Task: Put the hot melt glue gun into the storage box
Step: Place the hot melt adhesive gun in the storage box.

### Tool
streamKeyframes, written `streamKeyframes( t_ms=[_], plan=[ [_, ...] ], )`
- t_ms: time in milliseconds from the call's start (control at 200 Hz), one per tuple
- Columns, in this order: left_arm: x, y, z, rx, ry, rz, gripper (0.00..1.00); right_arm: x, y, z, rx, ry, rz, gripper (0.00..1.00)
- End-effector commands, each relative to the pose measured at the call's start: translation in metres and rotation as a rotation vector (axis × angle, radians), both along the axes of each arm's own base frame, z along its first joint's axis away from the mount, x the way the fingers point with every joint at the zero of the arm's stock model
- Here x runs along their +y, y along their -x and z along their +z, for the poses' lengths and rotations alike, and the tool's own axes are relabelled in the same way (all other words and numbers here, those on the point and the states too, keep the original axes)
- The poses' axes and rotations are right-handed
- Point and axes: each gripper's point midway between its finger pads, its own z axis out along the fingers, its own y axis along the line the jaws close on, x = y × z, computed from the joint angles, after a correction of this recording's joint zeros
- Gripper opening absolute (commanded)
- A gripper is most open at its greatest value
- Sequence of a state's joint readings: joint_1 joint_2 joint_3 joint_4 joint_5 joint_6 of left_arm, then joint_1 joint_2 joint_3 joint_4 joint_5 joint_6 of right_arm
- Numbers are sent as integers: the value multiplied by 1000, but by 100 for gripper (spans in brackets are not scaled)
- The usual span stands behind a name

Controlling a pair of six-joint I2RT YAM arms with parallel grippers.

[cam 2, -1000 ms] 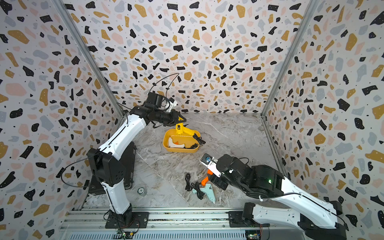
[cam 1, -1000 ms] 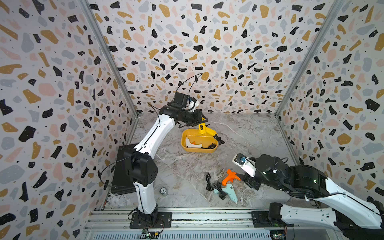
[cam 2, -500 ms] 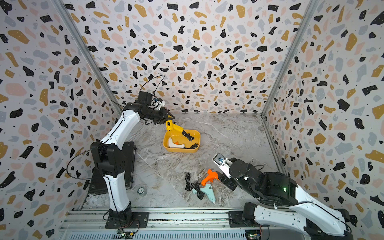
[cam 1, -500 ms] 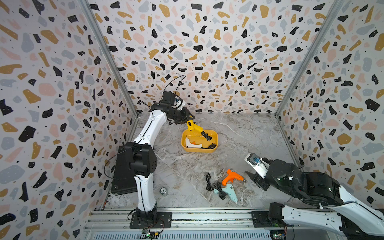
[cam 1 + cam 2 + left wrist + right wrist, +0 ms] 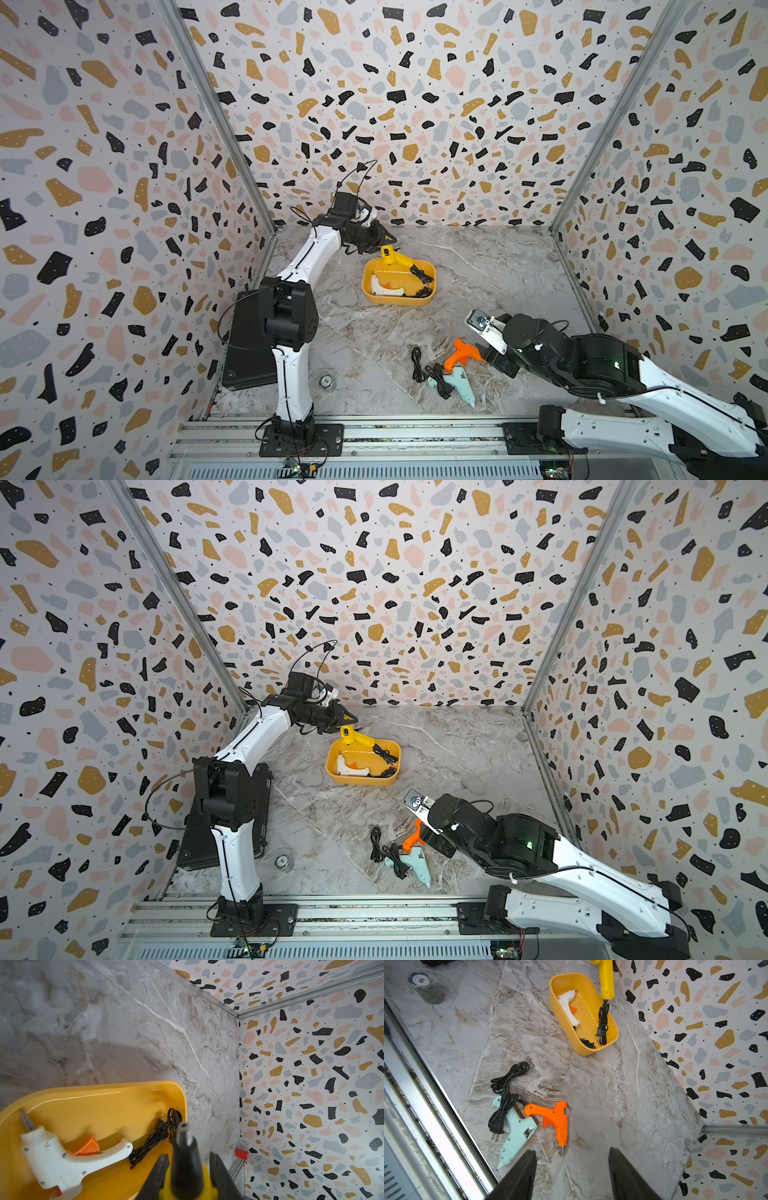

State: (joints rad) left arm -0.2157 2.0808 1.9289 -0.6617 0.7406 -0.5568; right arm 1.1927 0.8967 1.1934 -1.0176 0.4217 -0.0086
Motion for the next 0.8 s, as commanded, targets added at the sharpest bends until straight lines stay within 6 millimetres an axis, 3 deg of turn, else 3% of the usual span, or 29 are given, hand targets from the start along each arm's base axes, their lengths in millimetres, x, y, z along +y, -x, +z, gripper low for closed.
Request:
streamKeyframes(
  t_ms=[0,350,721,796],
  plan=[
    [1,-3,-20,-20,-22,-24,0,3,-1,7,-10,-11,13,61],
    [4,-9,-85,-46,-136,-52,0,15,1,4,38,-11,41,62],
    [2,-7,-113,-63,-273,-133,0,22,-1,1,81,9,55,62],
    [7,-4,-121,-54,-303,-137,13,22,-2,0,81,16,57,62]
  ],
)
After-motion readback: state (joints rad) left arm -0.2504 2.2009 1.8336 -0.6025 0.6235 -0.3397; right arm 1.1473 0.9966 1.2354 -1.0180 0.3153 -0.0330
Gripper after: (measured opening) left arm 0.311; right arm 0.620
